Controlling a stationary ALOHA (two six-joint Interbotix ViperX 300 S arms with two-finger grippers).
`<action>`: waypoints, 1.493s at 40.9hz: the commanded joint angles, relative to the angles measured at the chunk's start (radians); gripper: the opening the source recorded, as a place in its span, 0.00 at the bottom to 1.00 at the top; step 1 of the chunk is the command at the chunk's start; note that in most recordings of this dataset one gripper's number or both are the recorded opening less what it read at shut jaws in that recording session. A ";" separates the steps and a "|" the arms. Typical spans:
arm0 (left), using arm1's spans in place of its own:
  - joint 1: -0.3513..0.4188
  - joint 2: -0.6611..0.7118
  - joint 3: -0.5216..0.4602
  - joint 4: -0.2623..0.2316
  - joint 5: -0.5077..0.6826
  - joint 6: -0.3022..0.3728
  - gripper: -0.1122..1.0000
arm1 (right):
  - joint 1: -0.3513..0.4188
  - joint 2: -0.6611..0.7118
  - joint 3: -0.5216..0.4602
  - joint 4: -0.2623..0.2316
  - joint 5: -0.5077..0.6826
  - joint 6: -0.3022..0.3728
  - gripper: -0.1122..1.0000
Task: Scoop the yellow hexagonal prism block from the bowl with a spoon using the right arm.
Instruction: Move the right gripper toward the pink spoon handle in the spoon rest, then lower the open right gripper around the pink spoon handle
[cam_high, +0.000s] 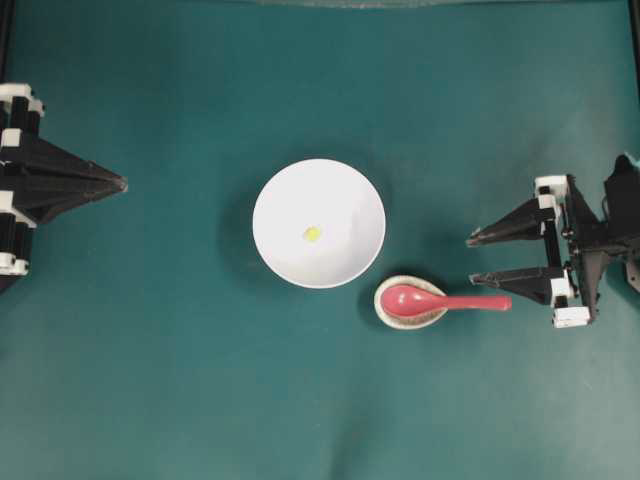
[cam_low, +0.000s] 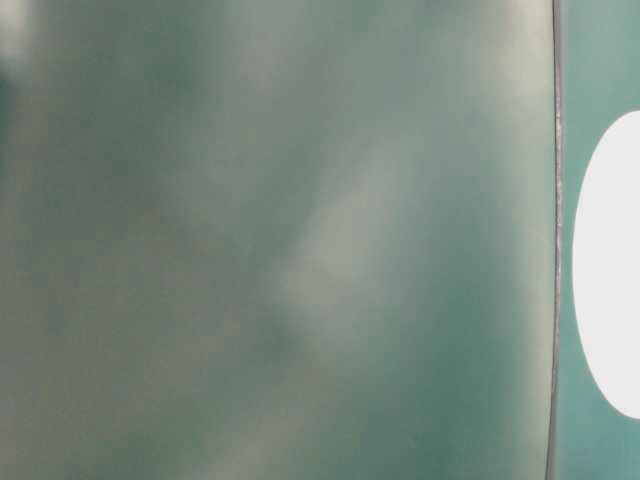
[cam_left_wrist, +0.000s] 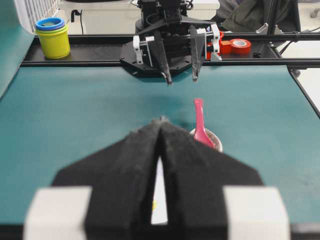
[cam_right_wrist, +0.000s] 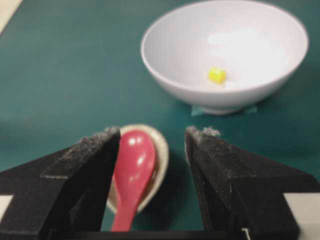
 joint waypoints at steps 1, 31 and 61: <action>0.000 0.008 -0.025 0.003 -0.003 0.002 0.09 | 0.026 0.043 -0.012 0.018 -0.046 0.000 0.63; 0.000 0.008 -0.026 0.003 -0.003 0.002 0.09 | 0.233 0.416 -0.067 0.210 -0.265 0.005 0.63; 0.000 0.000 -0.026 0.003 -0.005 0.002 0.09 | 0.275 0.459 -0.074 0.284 -0.216 0.006 0.63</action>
